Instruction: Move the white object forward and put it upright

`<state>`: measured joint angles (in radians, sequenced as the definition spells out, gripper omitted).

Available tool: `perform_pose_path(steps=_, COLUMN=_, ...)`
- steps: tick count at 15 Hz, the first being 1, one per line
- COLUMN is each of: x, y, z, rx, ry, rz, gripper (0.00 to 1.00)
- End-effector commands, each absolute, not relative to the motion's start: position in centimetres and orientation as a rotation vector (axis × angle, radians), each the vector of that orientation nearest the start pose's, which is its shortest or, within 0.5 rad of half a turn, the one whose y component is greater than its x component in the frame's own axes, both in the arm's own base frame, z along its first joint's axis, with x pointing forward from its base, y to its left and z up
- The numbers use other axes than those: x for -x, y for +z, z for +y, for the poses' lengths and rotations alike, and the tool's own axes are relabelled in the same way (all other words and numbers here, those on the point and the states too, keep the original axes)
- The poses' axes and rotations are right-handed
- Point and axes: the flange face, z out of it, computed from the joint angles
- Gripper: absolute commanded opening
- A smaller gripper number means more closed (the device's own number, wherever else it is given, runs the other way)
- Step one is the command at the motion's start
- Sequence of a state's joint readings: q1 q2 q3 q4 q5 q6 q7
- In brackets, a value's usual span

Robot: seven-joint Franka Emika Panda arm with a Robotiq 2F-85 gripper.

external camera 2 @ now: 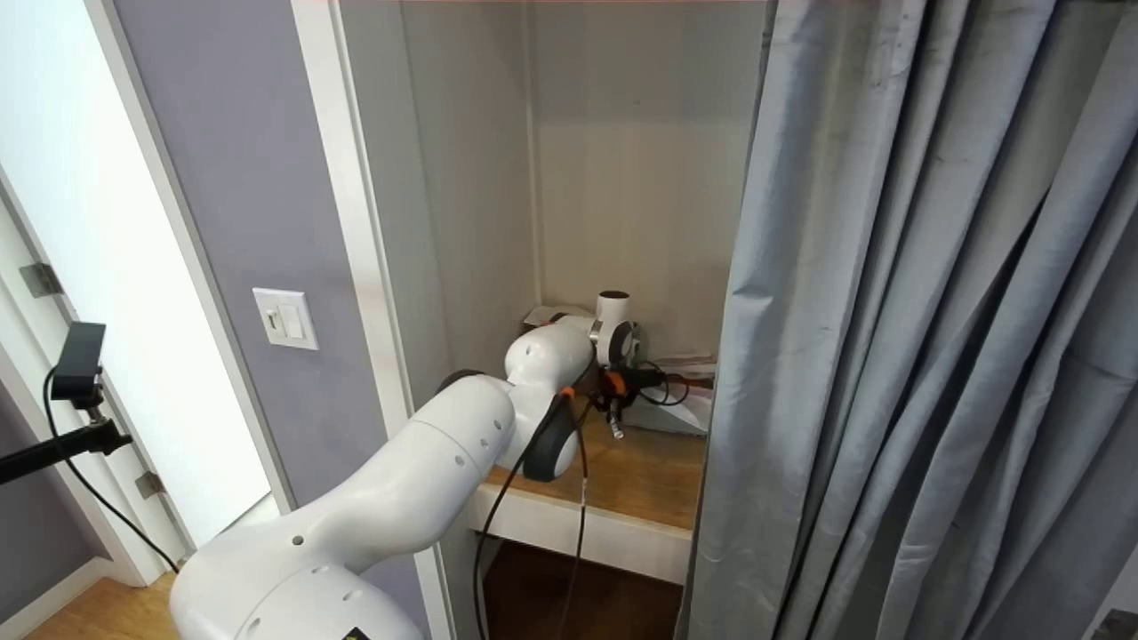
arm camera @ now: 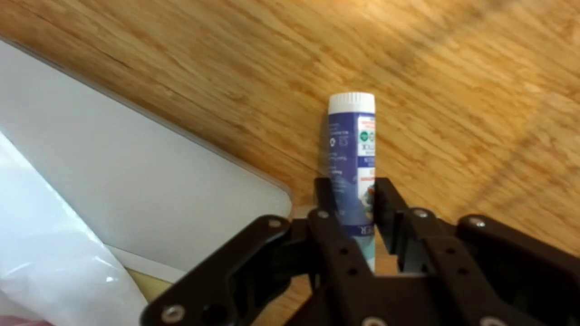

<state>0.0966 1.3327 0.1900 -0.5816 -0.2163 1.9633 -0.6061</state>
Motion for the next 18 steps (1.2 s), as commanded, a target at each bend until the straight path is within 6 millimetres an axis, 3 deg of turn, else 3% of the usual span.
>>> perform_pose_path(steps=1, x=-80.4, y=19.2, z=11.4, rx=2.754, ry=-0.213, rz=-1.262, gripper=0.07)
perform_pose_path(steps=5, x=-80.6, y=20.4, z=10.5, rx=2.667, ry=-0.357, rz=-1.290, gripper=0.07)
perform_pose_path(steps=12, x=-79.0, y=21.4, z=10.2, rx=2.499, ry=-0.619, rz=-1.288, gripper=0.07)
perform_pose_path(steps=18, x=-76.0, y=19.8, z=8.2, rx=2.355, ry=-0.805, rz=-1.186, gripper=0.07)
